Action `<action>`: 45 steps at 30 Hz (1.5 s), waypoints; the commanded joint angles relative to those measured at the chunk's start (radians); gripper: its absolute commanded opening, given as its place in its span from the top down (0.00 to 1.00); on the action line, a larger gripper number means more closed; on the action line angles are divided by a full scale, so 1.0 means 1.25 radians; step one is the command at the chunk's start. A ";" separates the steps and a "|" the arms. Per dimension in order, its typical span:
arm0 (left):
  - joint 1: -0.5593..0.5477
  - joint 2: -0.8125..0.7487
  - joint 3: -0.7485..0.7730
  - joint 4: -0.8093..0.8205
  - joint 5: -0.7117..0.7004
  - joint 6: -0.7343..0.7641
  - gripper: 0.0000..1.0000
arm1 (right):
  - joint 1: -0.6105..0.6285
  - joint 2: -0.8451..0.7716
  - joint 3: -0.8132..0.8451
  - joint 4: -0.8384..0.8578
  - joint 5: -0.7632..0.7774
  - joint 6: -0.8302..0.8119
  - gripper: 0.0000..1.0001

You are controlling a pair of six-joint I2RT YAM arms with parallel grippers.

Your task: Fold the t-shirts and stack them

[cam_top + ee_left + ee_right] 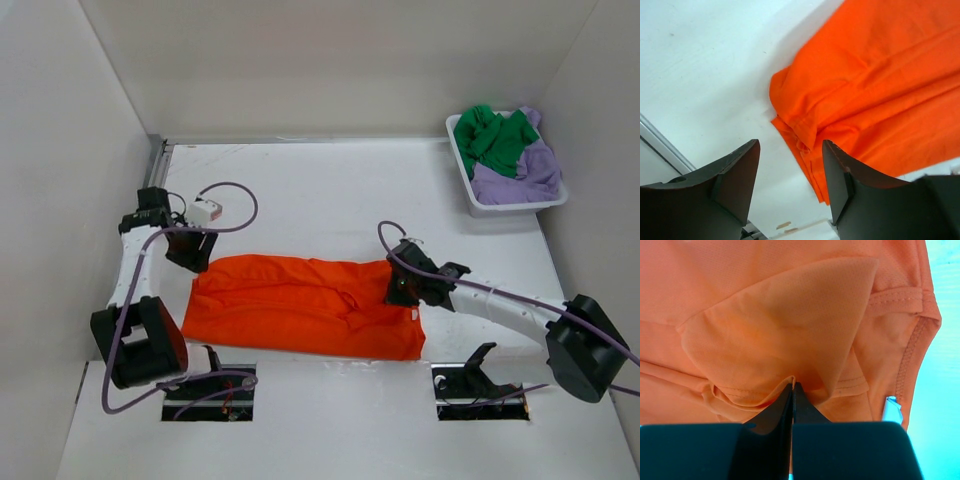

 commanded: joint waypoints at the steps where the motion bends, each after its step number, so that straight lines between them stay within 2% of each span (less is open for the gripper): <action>1: -0.029 0.058 0.002 0.035 -0.043 -0.069 0.48 | 0.006 0.002 -0.005 0.047 0.006 0.000 1.00; 7: -0.028 0.176 0.005 0.065 -0.118 -0.140 0.45 | 0.004 0.013 -0.007 0.052 0.003 -0.005 1.00; 12: -0.035 0.237 0.016 0.063 -0.132 -0.175 0.48 | 0.001 0.020 -0.005 0.052 0.001 -0.009 1.00; 14: -0.062 0.233 0.001 0.064 -0.138 -0.173 0.55 | 0.000 0.020 -0.007 0.052 0.001 -0.009 1.00; 20: -0.105 0.177 -0.030 0.081 -0.152 -0.162 0.86 | -0.006 0.015 -0.009 0.052 0.001 -0.011 1.00; 26: -0.104 0.135 0.013 0.081 -0.148 -0.151 0.96 | -0.025 0.001 -0.002 0.043 0.001 -0.025 1.00; 36: -0.111 0.124 0.107 0.083 -0.121 -0.124 0.89 | -0.120 -0.052 0.055 0.031 0.001 -0.088 1.00; 42: -0.120 0.154 0.077 0.059 -0.097 -0.119 0.79 | -0.117 -0.047 0.052 0.036 0.001 -0.076 1.00; 45: -0.125 0.167 0.060 0.067 -0.092 -0.132 0.78 | -0.115 -0.039 0.046 0.039 0.001 -0.070 1.00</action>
